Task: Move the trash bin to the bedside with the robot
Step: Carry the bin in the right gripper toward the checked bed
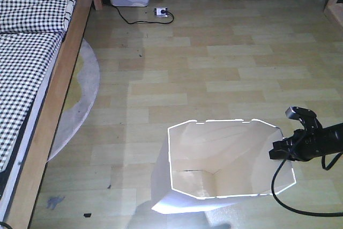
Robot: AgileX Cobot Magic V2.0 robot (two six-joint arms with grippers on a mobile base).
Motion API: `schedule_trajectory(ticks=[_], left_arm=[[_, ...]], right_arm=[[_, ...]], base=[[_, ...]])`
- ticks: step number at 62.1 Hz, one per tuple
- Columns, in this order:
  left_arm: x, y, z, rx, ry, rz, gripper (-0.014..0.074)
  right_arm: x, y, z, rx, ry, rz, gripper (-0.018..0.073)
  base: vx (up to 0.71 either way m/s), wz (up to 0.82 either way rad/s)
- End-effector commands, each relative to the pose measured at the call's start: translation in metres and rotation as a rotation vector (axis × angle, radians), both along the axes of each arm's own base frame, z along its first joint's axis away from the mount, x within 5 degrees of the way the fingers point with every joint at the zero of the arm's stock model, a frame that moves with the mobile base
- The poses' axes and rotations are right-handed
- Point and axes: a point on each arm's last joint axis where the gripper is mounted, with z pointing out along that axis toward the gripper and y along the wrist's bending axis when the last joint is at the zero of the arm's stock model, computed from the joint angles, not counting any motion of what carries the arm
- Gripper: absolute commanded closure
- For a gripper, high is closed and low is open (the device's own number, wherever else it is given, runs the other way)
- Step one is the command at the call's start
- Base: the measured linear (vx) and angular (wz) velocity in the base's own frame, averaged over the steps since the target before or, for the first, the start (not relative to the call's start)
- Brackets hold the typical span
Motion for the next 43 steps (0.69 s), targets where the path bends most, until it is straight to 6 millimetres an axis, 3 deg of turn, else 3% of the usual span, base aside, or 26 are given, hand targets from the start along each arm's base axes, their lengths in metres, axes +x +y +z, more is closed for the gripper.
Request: schedule_trajectory(ticks=[1, 43], left_arm=[[-0.0002, -0.0006, 0.0032, -0.023, -0.071, -0.009, 0.0603], [-0.0002, -0.0006, 0.0032, -0.023, -0.071, -0.009, 0.0603]], right_arm=[[0.0094, 0.0123, 0.0346, 0.214, -0.077, -0.005, 0.0563], [0.0094, 0.0123, 0.0345, 0.213, -0.077, -0.005, 0.0563]], base=[[0.22, 0.01], [0.21, 0.0]])
